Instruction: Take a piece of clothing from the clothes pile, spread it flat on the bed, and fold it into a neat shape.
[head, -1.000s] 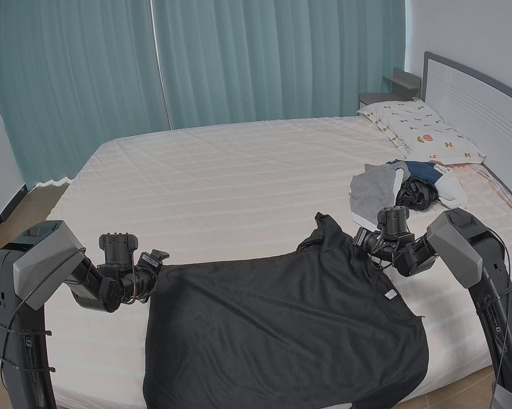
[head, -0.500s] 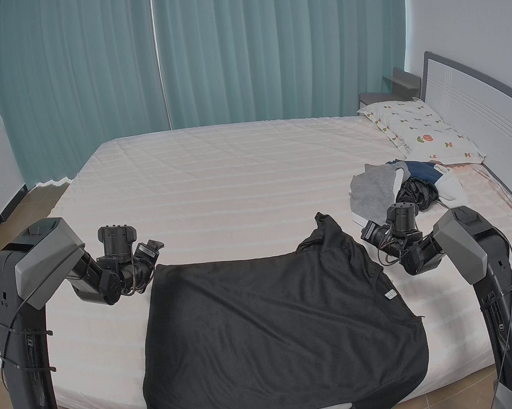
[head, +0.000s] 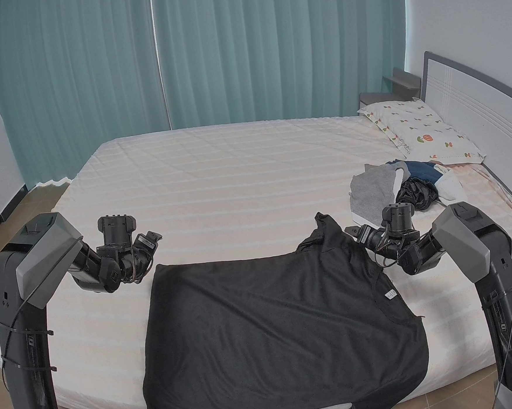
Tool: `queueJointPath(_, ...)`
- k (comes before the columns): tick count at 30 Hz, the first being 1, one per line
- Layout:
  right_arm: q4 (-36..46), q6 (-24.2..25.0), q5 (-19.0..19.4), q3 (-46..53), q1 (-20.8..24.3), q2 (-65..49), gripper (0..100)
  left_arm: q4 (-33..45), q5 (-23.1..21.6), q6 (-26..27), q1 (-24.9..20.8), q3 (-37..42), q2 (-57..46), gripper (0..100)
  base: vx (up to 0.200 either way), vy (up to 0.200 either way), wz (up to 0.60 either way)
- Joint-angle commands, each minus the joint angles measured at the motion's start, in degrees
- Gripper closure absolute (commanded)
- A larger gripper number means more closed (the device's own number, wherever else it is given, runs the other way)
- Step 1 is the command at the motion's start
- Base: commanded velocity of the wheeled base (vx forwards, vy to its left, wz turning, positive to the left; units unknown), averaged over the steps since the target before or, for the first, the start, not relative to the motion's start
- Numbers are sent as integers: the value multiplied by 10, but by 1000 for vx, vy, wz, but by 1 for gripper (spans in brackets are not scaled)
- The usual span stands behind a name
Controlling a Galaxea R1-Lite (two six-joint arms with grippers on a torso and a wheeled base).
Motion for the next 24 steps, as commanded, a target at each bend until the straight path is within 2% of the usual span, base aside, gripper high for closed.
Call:
queueJointPath(1,2,-3,0,14,21,-4,0,4,4,1,-3,-43,30,0,0,0,0)
queueJointPath(6,19,-13,-2,1,34,8,0,2,17,0,-3,-73,77,0,0,0,0)
queueJointPath(16,27,-13,-12,-22,26,19,0,1,28,0,-2,-70,78,0,0,0,0)
queueJointPath(17,27,-13,-12,-21,26,19,100,1,28,0,-2,-70,78,0,0,0,0)
queueJointPath(24,21,-13,-24,-22,15,19,100,1,28,4,-2,-73,83,0,0,0,0)
